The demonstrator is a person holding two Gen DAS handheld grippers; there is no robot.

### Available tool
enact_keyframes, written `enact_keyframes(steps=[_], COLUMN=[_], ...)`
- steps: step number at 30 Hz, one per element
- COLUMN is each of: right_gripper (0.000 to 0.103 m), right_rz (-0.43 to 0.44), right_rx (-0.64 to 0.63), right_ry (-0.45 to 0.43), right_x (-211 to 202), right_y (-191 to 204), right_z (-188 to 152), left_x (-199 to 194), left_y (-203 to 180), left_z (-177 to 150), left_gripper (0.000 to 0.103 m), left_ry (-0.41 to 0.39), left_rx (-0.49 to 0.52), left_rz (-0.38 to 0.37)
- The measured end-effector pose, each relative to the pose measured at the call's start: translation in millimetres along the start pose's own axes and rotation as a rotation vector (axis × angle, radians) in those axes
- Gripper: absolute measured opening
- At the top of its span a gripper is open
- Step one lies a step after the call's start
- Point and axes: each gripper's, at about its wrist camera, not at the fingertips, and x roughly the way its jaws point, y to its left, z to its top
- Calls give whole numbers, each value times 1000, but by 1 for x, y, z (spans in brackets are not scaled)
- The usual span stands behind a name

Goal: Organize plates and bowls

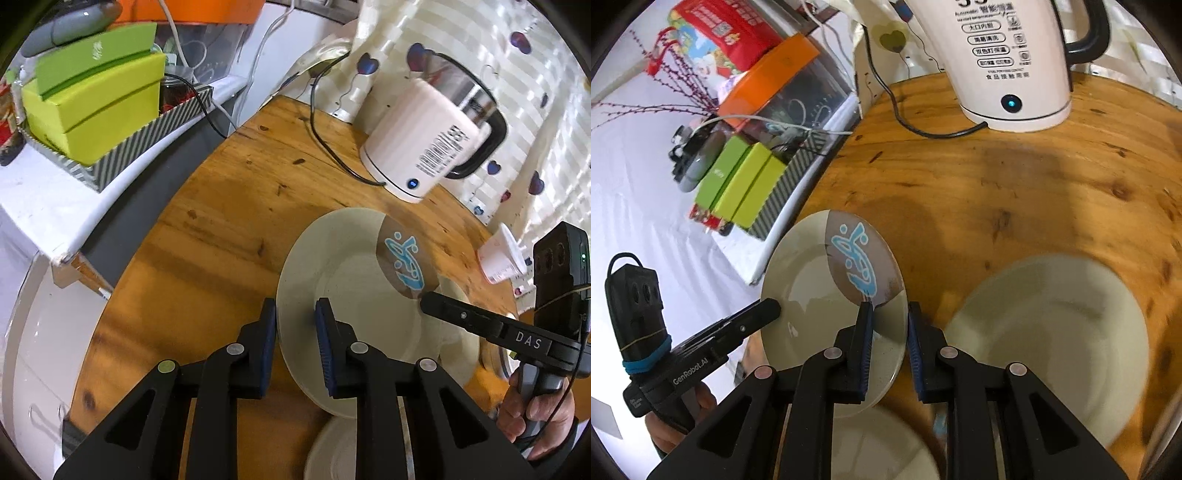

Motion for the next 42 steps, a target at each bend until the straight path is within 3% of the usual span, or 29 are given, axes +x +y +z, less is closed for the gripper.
enact_keyframes(steps=[9, 16, 27, 39, 42], right_gripper=[19, 19, 21, 24, 29], right_rz=[-18, -54, -110, -191, -212], right_rx=[30, 43, 59, -22, -48], right_ry=[20, 51, 74, 62, 53], right_x=[-35, -43, -41, -35, -34], right_y=[4, 5, -2, 12, 16], right_z=[-78, -119, -136, -131, -131], left_x=[-36, -39, -27, -18, -19], left_y=[-16, -19, -23, -20, -21], left_z=[-62, -95, -114, -110, -110], left_gripper=[22, 22, 22, 23, 23], left_ry=[23, 62, 110, 125, 118], left_rx=[18, 20, 42, 39, 52], left_rz=[-7, -4, 0, 5, 12])
